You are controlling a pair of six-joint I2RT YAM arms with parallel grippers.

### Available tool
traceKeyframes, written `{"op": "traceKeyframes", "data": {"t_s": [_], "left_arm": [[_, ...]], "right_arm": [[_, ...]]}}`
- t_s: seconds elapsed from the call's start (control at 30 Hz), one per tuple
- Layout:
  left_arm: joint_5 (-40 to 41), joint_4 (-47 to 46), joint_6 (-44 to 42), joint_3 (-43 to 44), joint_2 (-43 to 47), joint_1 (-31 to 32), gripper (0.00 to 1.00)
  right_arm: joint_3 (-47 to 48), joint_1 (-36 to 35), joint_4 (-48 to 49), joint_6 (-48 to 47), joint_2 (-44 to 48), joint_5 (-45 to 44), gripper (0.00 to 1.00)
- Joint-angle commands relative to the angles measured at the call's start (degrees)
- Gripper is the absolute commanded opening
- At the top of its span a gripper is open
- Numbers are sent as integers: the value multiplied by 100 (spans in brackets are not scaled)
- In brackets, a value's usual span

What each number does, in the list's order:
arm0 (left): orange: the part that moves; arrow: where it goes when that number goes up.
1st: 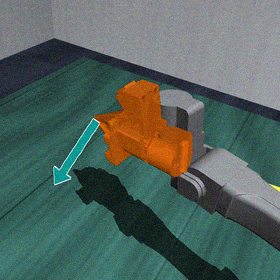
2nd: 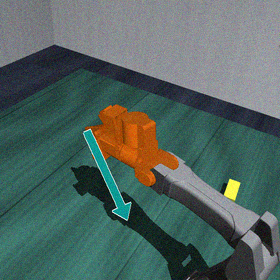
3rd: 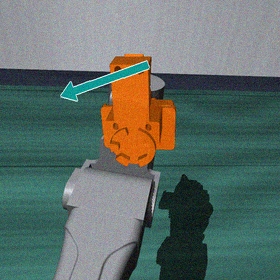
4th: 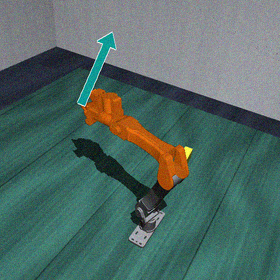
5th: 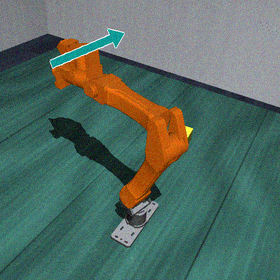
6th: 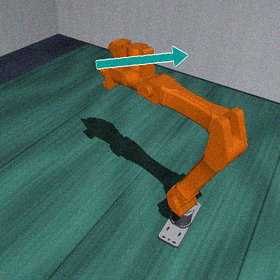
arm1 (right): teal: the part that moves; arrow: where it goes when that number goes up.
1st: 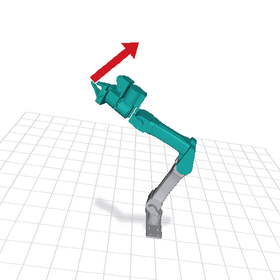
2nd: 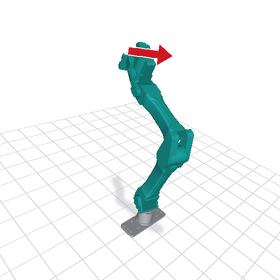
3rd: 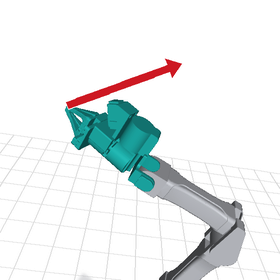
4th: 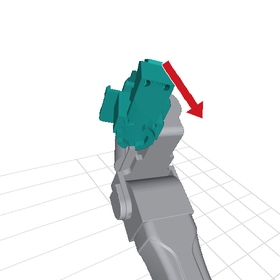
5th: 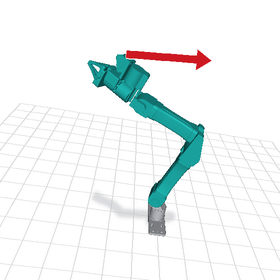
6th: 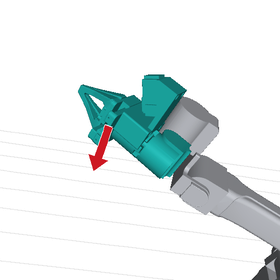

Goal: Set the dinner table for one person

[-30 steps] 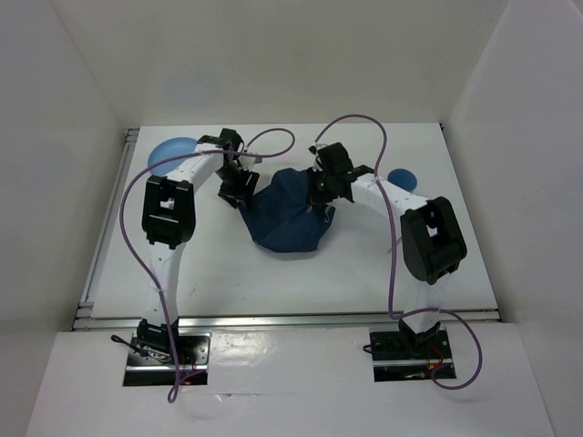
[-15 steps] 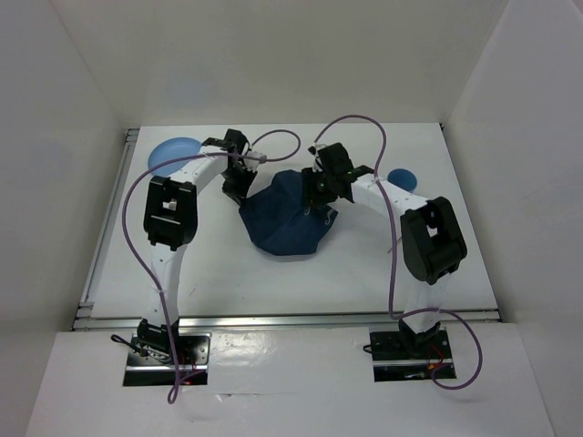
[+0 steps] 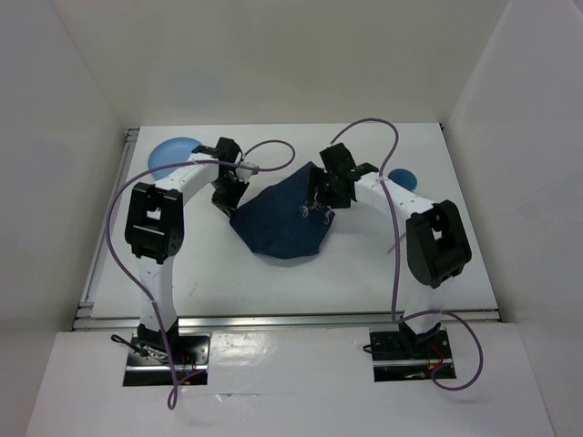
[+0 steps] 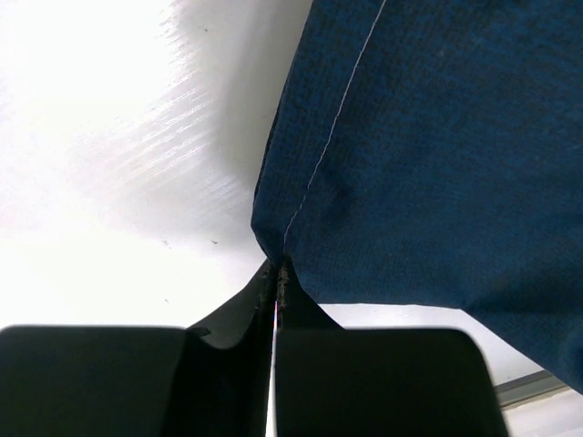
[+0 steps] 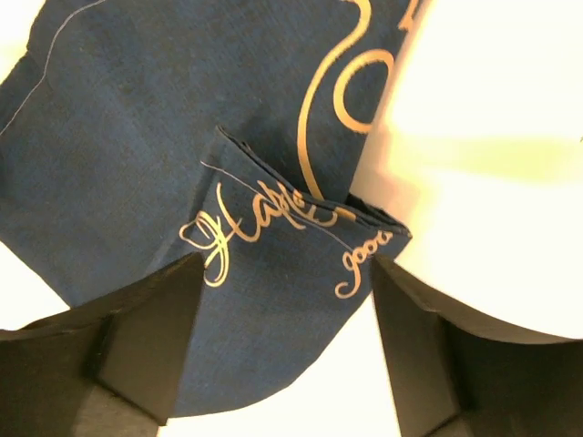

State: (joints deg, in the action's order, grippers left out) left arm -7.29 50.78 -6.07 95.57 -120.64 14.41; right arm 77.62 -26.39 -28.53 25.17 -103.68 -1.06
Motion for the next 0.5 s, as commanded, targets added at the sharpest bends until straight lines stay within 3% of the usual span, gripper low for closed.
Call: {"op": "traceKeyframes", "data": {"t_s": [0.0, 0.2, 0.47], "left_arm": [[-62, 46, -105, -12, 287, 18, 0], [18, -25, -105, -3, 287, 18, 0], [193, -201, -53, -144, 357, 18, 0]], "right_arm": [[549, 99, -82, 225, -73, -27, 83], [1193, 99, -29, 278, -618, 228, 84], [930, 99, 322, -109, -1136, 623, 77]]}}
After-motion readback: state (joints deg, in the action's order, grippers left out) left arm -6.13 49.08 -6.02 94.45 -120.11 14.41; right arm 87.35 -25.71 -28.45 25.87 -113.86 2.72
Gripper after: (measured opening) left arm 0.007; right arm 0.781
